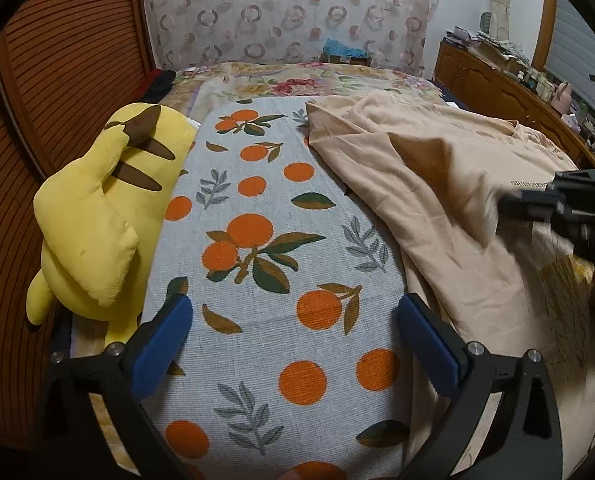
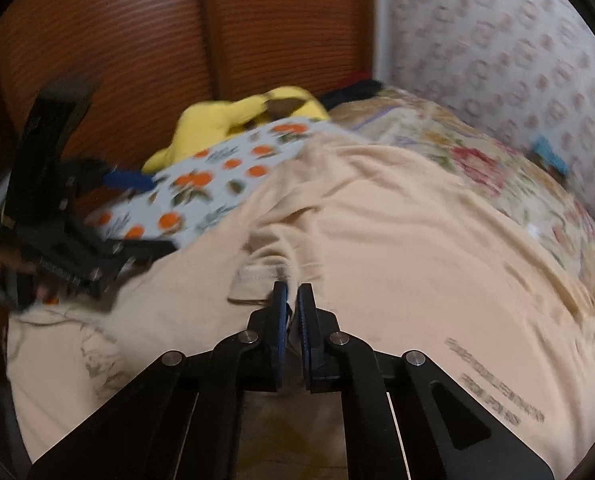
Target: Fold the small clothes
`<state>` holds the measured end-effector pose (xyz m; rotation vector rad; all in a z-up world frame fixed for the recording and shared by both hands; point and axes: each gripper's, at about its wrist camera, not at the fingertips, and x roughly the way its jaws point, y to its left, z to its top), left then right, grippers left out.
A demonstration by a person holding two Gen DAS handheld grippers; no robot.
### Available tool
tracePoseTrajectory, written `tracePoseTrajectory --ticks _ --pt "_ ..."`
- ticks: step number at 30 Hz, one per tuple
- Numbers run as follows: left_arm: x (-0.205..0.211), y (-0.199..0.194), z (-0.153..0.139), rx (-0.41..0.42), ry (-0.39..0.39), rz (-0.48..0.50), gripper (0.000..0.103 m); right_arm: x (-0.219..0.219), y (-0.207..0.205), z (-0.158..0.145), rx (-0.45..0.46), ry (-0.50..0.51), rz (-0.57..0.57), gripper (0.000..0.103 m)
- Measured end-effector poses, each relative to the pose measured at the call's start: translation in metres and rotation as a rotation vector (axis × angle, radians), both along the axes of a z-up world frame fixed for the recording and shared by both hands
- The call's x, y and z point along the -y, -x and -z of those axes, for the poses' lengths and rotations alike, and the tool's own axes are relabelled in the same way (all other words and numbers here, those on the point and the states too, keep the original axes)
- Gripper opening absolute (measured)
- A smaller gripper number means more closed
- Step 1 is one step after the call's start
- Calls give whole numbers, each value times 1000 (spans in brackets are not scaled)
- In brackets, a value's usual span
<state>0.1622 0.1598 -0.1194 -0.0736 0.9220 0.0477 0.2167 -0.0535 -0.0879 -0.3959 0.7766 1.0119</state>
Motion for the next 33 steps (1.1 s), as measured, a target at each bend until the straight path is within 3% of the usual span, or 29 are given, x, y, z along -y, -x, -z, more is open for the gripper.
tracePoseTrajectory --ticks 4,7,12,14,18,25,33 --pt "0 0 0 0 0 0 103 37 -34 -4 -79 -48 219 4" --pt "0 0 0 0 0 -1 103 55 -46 -7 -68 -40 303 7" --pt "0 0 0 0 0 -1 103 64 -47 -17 -53 -50 321 15" --pt "0 0 0 0 0 -1 103 69 -44 -22 -41 -60 319 27" --pt "1 0 0 -1 2 3 103 85 -38 -17 -37 -45 345 40" --pt "6 1 -15 43 31 1 103 132 -40 1 -38 64 435 42" --pt "29 -8 -47 119 66 57 103 150 -33 5 6 83 449 48"
